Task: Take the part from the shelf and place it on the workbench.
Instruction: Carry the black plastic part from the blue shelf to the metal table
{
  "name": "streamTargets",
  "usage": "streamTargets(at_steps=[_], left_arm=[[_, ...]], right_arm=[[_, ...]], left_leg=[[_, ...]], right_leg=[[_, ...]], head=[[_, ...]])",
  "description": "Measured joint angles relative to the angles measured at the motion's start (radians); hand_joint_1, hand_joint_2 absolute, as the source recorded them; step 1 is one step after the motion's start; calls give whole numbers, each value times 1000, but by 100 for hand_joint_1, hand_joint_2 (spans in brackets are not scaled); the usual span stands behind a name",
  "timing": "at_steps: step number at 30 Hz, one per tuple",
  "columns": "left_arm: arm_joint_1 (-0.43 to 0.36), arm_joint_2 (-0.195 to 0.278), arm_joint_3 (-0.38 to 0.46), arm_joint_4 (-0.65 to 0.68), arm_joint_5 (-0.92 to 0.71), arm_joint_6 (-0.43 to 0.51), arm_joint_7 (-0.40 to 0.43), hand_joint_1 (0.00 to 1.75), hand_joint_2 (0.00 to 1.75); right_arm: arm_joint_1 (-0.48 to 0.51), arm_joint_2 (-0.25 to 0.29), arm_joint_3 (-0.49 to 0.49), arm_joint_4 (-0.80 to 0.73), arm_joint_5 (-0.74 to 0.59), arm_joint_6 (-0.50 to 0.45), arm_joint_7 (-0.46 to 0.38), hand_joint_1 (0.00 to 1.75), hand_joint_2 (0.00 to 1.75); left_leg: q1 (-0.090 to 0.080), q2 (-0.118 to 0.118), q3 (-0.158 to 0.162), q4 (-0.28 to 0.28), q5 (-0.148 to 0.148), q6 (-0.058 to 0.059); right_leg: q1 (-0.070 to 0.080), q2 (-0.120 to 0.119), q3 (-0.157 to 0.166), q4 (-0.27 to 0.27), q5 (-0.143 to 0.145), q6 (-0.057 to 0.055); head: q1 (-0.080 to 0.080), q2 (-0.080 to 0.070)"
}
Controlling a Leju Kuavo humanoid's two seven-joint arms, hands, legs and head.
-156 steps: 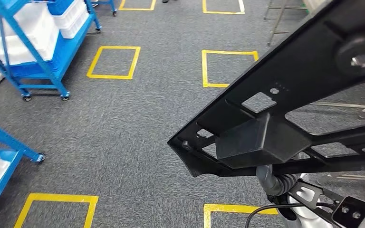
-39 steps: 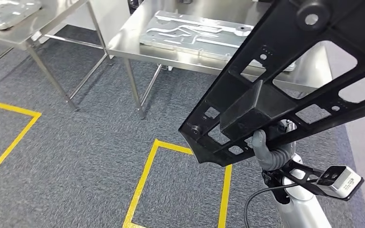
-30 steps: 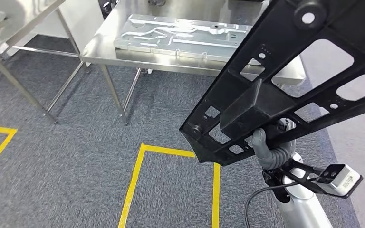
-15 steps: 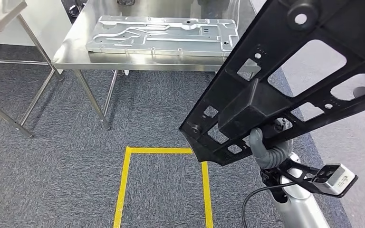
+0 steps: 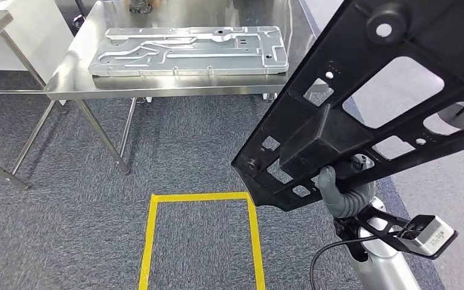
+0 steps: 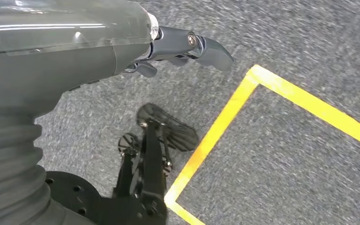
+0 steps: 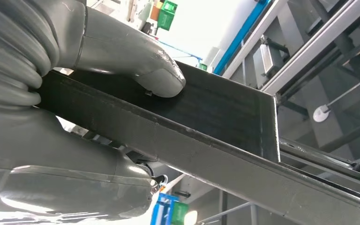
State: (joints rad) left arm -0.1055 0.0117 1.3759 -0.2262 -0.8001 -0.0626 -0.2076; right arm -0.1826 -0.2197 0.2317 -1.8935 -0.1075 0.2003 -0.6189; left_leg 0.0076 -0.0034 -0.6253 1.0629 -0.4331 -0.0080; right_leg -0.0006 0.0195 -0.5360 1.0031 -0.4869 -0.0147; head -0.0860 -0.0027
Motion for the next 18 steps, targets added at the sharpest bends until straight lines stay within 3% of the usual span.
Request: streamTargets(at_steps=[1, 4, 6, 9, 10, 11, 12, 14, 15, 16, 18], left_arm=[[0, 2, 0, 0, -1, 0, 0, 0, 175], [-2, 3, -1, 0, -3, 0, -1, 0, 175], [-4, 4, -1, 0, -4, -1, -2, 0, 175], [-5, 4, -2, 0, -5, -2, -2, 0, 175], [-4, 4, -2, 0, -5, -1, -2, 0, 175], [-4, 4, -2, 0, -5, -1, -2, 0, 175], [-3, 4, -2, 0, -5, -1, -2, 0, 175], [-3, 4, -2, 0, -5, -1, -2, 0, 175], [-4, 5, -2, 0, -5, -2, -2, 0, 175], [-4, 6, -2, 0, -5, -2, -2, 0, 175], [-4, 8, -3, 0, -5, -2, -2, 0, 175]], right_arm=[[0, 0, 0, -1, 1, 0, -1, 175, 175], [3, 1, -1, -3, 2, -1, -2, 175, 175], [4, 2, -4, -6, 2, -1, -3, 175, 175], [10, 2, -8, -7, 2, -2, -5, 175, 175], [14, 2, -9, -7, 2, -2, -5, 175, 175], [16, 2, -10, -7, 2, -2, -5, 175, 175], [18, 2, -10, -7, 2, -2, -5, 175, 175], [18, 2, -11, -7, 2, -2, -5, 175, 175], [17, 2, -11, -7, 2, -2, -5, 175, 175], [17, 2, -11, -7, 2, -2, -5, 175, 175], [16, 2, -12, -7, 2, -2, -4, 175, 175]], left_leg=[[-2, -4, 14, -32, 6, 5], [-4, -4, 22, -49, -1, 19], [-1, -2, 31, -59, -1, 30], [0, -1, 42, -62, -10, 40], [-1, 0, 46, -62, -14, 40], [0, 0, 52, -62, -20, 38], [0, 0, 60, -61, -26, 36], [1, 0, 77, -60, -40, 29], [0, -1, 83, -57, -48, 23], [-2, 0, 86, -56, -54, 17], [-3, 2, 90, -58, -62, 4]], right_leg=[[1, 3, 1, 1, -3, 4], [-2, 5, 1, 1, -11, 20], [-4, -2, -18, 45, -36, 30], [-9, -8, -127, 234, -106, 39], [-12, -9, -161, 282, -112, 42], [-16, -10, -179, 296, -98, 45], [-19, -12, -176, 267, -64, 46], [-24, -22, -126, 136, 21, 48], [-22, -27, -102, 77, 45, 45], [-20, -30, -87, 40, 56, 42], [-14, -28, -80, 22, 49, 29]], head=[[0, 0], [0, 0], [0, 0], [0, 0], [0, 0], [0, 0], [0, 0], [0, 0], [0, 0], [0, 0], [0, 0]])
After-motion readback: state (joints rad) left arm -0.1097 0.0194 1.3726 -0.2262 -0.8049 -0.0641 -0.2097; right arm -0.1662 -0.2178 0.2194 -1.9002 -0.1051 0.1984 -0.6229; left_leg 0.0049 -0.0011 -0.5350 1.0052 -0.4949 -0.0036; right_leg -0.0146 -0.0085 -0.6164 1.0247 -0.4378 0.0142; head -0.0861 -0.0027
